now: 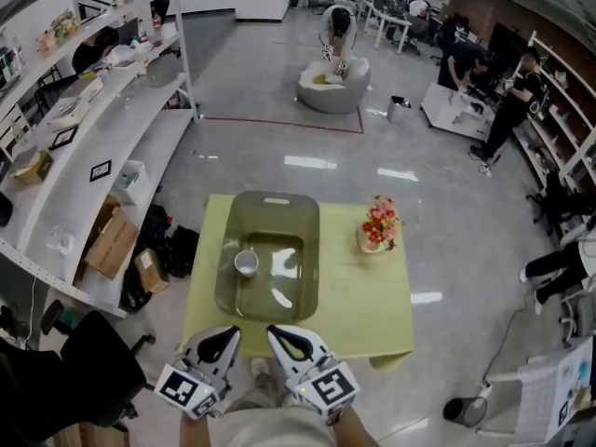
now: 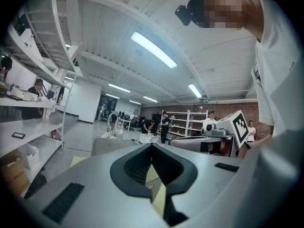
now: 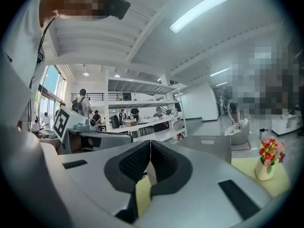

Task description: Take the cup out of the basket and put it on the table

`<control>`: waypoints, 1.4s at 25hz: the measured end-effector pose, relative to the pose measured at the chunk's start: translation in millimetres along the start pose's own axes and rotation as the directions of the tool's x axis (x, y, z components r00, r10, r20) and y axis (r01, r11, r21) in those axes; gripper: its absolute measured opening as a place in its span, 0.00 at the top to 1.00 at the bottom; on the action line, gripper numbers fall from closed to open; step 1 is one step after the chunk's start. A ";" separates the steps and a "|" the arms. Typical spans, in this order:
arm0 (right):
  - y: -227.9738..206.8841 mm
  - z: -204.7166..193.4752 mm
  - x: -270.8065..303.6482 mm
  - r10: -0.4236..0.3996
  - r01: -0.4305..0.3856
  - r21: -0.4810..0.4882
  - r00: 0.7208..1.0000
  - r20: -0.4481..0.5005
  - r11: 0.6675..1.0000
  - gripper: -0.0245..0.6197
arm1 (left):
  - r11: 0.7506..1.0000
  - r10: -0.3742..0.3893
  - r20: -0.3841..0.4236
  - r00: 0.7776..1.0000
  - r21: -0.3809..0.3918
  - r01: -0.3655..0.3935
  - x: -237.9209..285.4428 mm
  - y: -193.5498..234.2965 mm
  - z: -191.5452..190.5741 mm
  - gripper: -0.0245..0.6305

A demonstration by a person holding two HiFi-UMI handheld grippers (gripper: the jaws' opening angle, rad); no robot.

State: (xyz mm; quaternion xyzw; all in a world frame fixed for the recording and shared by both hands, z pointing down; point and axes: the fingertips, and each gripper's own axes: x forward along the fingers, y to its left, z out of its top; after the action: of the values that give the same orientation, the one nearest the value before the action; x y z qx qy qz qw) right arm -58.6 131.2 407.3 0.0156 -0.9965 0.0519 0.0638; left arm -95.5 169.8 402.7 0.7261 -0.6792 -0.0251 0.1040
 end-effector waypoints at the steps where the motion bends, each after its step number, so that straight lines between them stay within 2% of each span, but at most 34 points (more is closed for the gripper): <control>1: -1.6 0.1 6.6 -0.005 0.005 -0.001 1.000 -0.003 1.000 0.95 | 1.000 -0.007 -0.002 1.000 0.002 0.007 2.1 5.7 0.6 0.95; 11: -18.5 -0.5 56.5 -0.079 0.079 0.003 0.997 -0.018 0.997 0.95 | 0.996 -0.091 0.001 0.996 -0.010 0.091 20.1 55.3 4.8 0.95; 18: -24.9 3.3 70.8 -0.107 0.105 -0.041 0.994 -0.030 0.994 0.95 | 0.992 -0.121 0.022 0.992 -0.025 0.121 26.7 72.0 7.4 0.95; 23: -27.8 6.1 82.1 -0.095 0.093 -0.063 0.995 -0.038 0.994 0.95 | 0.993 -0.110 0.022 0.994 -0.035 0.111 29.0 83.4 4.3 0.95; 29: -35.5 -4.5 98.2 -0.076 0.073 -0.044 0.996 -0.053 0.996 0.95 | 0.996 -0.082 0.014 0.997 -0.036 0.083 33.4 98.4 2.5 0.95; 35: -64.5 -16.2 117.3 -0.061 0.053 -0.075 0.992 -0.108 0.996 0.95 | 0.998 -0.060 -0.005 0.998 -0.035 0.060 49.8 113.5 1.1 0.95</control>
State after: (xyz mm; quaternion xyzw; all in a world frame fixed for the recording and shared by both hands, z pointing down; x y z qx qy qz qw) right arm -170.5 65.9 445.0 0.0390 -0.9918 0.0147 0.1208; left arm -203.2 114.0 427.9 0.7443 -0.6563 -0.0377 0.1178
